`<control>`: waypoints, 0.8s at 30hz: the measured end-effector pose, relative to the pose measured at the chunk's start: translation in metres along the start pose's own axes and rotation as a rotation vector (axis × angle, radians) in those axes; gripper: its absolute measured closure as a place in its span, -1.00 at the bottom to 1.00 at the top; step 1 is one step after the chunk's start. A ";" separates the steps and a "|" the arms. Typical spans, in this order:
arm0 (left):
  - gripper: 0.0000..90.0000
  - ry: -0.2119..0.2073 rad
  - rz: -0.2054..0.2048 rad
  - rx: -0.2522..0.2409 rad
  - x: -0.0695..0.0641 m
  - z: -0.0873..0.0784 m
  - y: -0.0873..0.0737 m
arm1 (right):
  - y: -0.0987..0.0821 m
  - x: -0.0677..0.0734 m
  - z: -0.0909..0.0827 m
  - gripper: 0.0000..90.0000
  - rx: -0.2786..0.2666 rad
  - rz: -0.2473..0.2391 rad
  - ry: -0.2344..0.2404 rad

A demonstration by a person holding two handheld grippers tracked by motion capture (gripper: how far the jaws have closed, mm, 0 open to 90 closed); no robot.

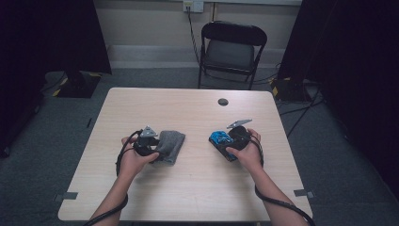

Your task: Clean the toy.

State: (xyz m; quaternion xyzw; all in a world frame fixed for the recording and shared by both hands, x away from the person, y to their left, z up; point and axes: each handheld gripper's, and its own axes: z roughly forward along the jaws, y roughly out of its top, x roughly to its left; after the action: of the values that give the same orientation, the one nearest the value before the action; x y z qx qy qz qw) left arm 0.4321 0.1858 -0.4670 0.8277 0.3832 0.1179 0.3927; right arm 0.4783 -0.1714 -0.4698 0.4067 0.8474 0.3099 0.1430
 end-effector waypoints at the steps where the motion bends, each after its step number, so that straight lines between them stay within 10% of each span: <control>1: -0.41 0.000 0.000 0.000 0.000 0.000 0.000 | 0.002 0.000 -0.003 -0.56 -0.008 -0.007 0.003; 13: -0.58 -0.026 0.039 -0.024 -0.016 -0.018 0.005 | 0.002 0.012 -0.024 -0.64 -0.056 -0.047 0.058; 24: -0.65 -0.147 0.039 -0.094 -0.048 -0.029 0.009 | -0.005 0.042 -0.043 -0.67 -0.095 -0.115 0.145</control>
State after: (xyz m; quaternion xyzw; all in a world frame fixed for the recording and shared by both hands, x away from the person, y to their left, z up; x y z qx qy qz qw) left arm 0.3895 0.1635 -0.4360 0.8220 0.3311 0.0825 0.4560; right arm 0.4276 -0.1582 -0.4399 0.3269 0.8618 0.3695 0.1181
